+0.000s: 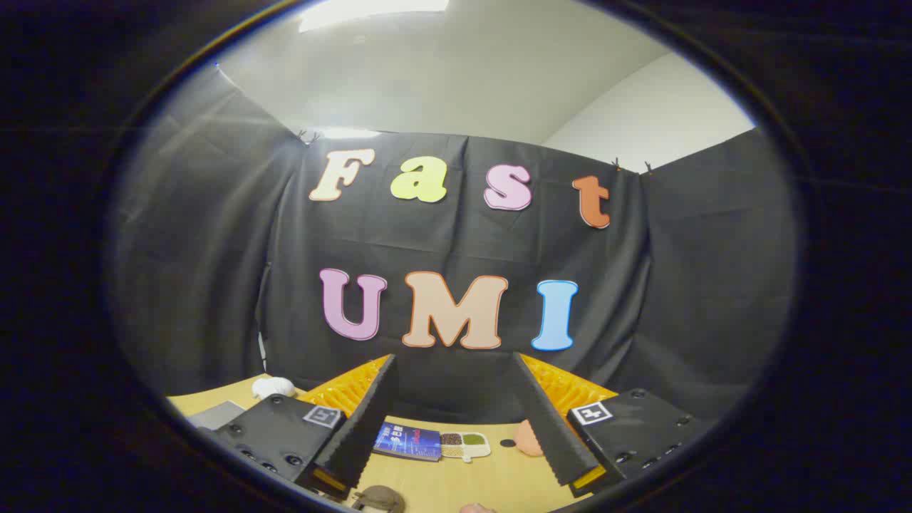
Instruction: Open the storage box then place both shoes into the box .Put the left shoe in first, then the right shoe, with the right side of both shoes facing outward in a uniform manner.
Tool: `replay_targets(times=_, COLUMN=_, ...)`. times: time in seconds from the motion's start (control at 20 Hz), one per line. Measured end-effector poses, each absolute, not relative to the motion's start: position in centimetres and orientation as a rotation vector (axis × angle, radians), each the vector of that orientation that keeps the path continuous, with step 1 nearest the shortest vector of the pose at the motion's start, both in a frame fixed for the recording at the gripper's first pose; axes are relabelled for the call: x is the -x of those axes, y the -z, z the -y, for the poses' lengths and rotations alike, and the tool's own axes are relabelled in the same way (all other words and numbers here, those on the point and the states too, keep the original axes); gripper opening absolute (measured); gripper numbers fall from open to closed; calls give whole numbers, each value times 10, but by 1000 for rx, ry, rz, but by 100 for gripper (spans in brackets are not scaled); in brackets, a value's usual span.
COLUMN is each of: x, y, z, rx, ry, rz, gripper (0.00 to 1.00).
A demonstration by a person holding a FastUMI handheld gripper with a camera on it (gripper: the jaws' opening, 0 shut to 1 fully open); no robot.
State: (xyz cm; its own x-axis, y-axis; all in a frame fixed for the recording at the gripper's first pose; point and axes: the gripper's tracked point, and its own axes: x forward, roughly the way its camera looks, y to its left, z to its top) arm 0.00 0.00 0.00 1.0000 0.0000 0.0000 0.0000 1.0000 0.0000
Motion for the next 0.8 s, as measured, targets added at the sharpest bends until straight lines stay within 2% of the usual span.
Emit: replay_targets(times=0.8, x=-11, y=3, z=-33, rx=20, ry=-79, rz=13, gripper=100)
